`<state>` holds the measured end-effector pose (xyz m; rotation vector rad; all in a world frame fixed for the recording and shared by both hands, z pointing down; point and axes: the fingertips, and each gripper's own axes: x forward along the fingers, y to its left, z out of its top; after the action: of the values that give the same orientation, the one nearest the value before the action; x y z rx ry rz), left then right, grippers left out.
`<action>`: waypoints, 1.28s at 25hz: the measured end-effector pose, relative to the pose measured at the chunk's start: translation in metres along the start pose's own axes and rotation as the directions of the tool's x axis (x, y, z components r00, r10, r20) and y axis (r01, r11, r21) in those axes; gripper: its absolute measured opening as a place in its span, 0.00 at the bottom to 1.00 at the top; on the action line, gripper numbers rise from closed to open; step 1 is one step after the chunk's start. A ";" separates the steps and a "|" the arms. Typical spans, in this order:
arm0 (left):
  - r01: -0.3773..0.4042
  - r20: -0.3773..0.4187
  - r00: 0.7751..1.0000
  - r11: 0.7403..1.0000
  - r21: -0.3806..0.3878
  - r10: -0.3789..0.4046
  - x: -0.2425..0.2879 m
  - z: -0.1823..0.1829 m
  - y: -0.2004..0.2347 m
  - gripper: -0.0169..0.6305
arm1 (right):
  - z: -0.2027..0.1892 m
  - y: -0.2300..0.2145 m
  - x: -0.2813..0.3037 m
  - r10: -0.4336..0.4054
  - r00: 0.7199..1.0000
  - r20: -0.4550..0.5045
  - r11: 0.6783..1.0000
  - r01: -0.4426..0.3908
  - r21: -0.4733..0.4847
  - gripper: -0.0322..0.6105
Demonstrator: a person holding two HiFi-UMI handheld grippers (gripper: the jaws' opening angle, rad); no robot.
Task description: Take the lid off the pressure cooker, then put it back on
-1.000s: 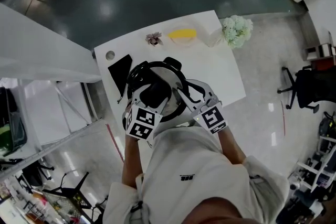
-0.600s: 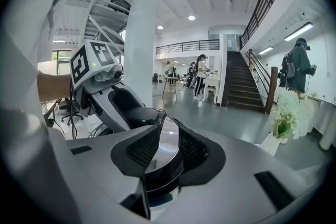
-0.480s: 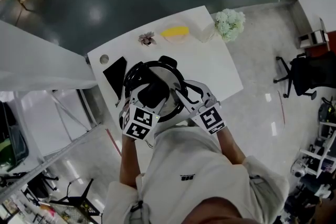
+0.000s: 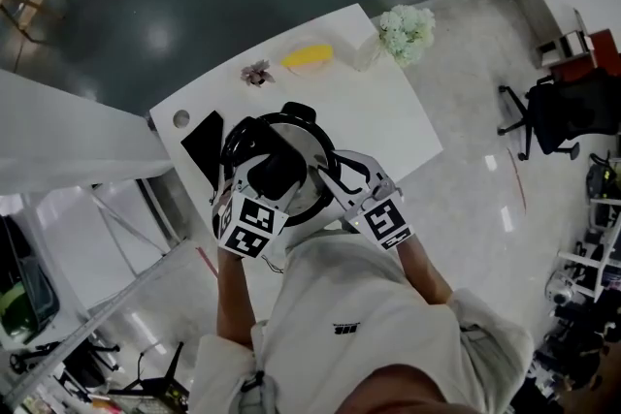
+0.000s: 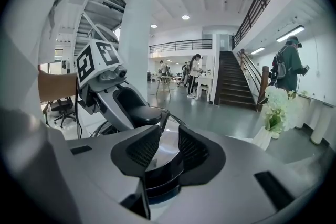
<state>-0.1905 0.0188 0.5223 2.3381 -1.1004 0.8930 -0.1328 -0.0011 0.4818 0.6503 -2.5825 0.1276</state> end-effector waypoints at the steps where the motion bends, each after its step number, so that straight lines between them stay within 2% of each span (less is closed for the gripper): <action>1: 0.005 -0.001 1.000 1.000 0.005 -0.005 0.000 0.000 0.000 0.47 | 0.000 0.000 -0.001 -0.005 1.000 0.000 1.000 0.005 0.004 0.23; 13: 0.055 0.006 0.998 0.997 0.055 -0.055 0.000 0.002 -0.003 0.47 | -0.001 0.004 -0.002 -0.026 1.000 0.005 0.999 0.026 0.019 0.23; 32: 0.048 0.026 0.998 0.998 0.045 -0.049 -0.009 0.011 -0.004 0.47 | 0.001 0.002 -0.006 -0.031 0.999 0.016 0.999 0.031 0.016 0.23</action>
<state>-0.1875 0.0192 0.5083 2.4086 -1.0396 0.8789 -0.1296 0.0028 0.4782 0.7000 -2.5877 0.1333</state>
